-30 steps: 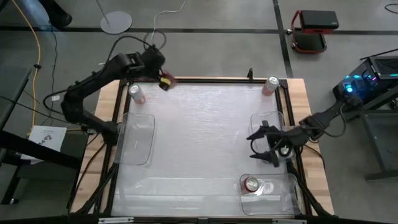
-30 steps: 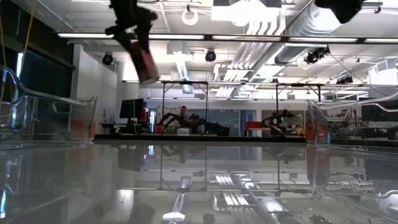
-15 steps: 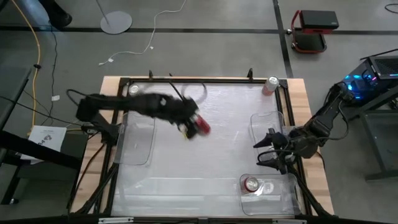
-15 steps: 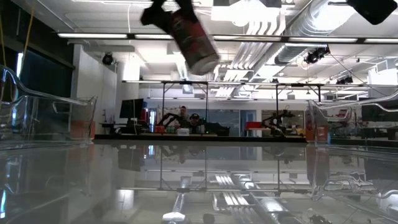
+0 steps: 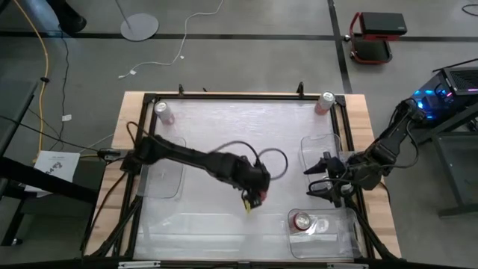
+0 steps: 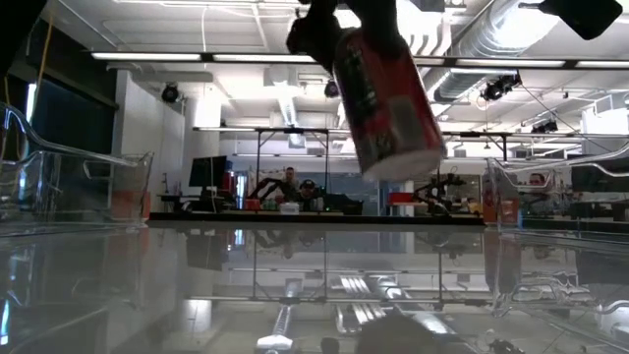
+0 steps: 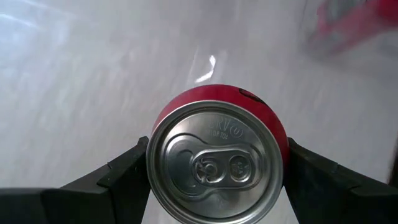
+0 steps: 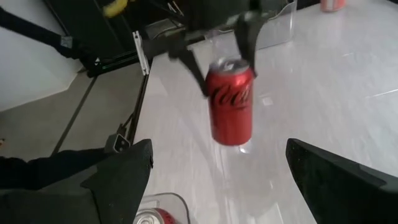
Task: Sort soda cans
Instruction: Put the red-black soda can into the bottom transparent bin
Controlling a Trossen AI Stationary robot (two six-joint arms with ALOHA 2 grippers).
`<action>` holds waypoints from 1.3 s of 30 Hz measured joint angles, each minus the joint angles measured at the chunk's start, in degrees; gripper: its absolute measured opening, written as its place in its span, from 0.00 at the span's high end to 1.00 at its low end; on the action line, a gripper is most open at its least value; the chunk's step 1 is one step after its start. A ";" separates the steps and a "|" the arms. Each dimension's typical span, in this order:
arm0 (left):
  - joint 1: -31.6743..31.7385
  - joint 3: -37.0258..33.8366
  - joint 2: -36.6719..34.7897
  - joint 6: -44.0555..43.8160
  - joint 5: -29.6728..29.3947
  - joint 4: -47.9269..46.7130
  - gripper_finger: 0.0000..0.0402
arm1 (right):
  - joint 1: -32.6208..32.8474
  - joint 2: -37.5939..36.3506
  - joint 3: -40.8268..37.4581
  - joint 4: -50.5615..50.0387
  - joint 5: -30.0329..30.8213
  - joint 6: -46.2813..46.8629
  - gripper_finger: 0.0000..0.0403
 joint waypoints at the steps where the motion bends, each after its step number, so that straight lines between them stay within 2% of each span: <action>1: -0.34 0.99 1.26 0.45 -0.22 -1.33 0.28 | 0.00 0.00 0.00 0.04 0.22 0.00 0.10; 5: -1.11 2.95 4.65 0.84 -1.38 -5.63 0.28 | 0.00 0.02 0.00 -0.02 0.74 -0.07 0.10; 12: -1.31 3.14 6.49 0.84 -1.93 -6.16 0.28 | -0.01 0.00 0.00 0.00 0.89 -0.68 0.10; 21: -1.31 3.20 6.55 0.39 0.26 -5.70 0.16 | -0.04 0.29 0.00 0.03 1.37 -1.07 0.10; 26: -1.28 3.20 6.48 0.79 1.58 -5.70 0.13 | -0.63 2.66 0.00 0.00 1.05 -1.55 0.10; 30: -1.47 3.32 5.86 0.82 1.19 -6.28 0.12 | -2.35 6.26 0.00 1.63 -1.34 -5.32 0.10; 32: -2.09 3.36 4.96 0.84 -0.55 -7.54 0.12 | -3.62 8.55 0.00 4.91 -2.18 -9.64 0.10; 35: -3.84 3.47 2.19 0.77 -6.28 -10.09 0.12 | -6.82 12.13 0.00 11.80 -4.66 -16.77 0.10; 39: -6.27 3.28 -2.53 -2.29 -13.98 -14.17 0.12 | -13.32 17.70 0.00 20.44 -12.08 -23.32 0.10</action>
